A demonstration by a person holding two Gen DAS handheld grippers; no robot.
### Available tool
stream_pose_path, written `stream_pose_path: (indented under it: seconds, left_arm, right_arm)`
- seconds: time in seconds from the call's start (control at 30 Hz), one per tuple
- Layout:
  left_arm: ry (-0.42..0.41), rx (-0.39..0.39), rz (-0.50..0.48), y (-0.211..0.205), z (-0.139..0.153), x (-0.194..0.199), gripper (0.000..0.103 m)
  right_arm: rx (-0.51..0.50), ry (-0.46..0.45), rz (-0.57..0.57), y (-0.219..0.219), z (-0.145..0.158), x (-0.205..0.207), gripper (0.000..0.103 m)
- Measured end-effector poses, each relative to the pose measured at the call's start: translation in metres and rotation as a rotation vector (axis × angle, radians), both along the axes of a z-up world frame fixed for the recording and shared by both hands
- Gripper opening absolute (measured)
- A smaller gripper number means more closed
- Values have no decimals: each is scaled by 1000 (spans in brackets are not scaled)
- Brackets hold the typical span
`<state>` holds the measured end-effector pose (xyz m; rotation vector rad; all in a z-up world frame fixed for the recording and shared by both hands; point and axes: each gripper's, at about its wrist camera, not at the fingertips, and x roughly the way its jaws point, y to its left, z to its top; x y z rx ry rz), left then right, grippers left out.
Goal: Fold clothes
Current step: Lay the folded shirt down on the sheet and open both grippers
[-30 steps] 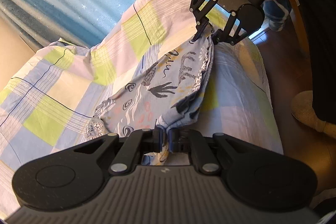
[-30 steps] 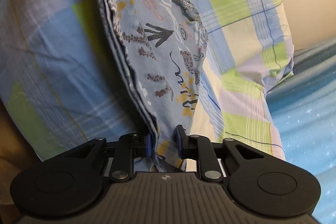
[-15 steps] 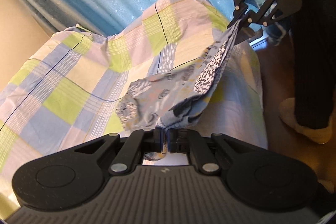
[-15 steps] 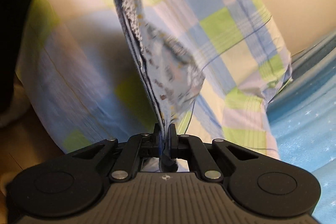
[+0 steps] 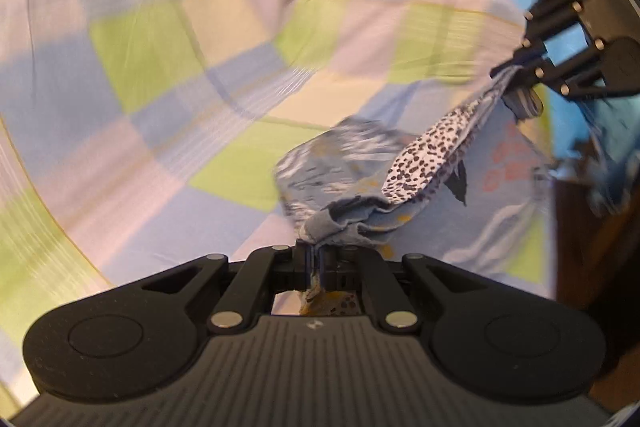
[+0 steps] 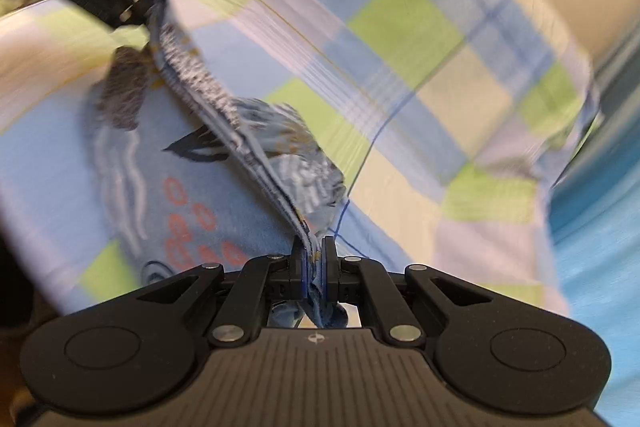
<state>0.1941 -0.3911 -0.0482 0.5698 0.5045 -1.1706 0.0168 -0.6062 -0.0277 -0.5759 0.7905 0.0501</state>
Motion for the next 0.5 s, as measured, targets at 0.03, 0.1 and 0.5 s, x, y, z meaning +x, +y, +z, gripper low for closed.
stream_pose_path:
  seconds: [0.03, 0.1, 0.5]
  left_arm:
    - [32, 7, 20, -7, -9, 13, 3]
    - [98, 23, 59, -19, -27, 38, 3]
    - [379, -87, 151, -5, -56, 86, 7]
  right_arm:
    - [47, 22, -18, -12, -7, 17, 4]
    - [157, 66, -66, -37, -22, 45, 9]
    - [1012, -181, -373, -155, -78, -18, 47]
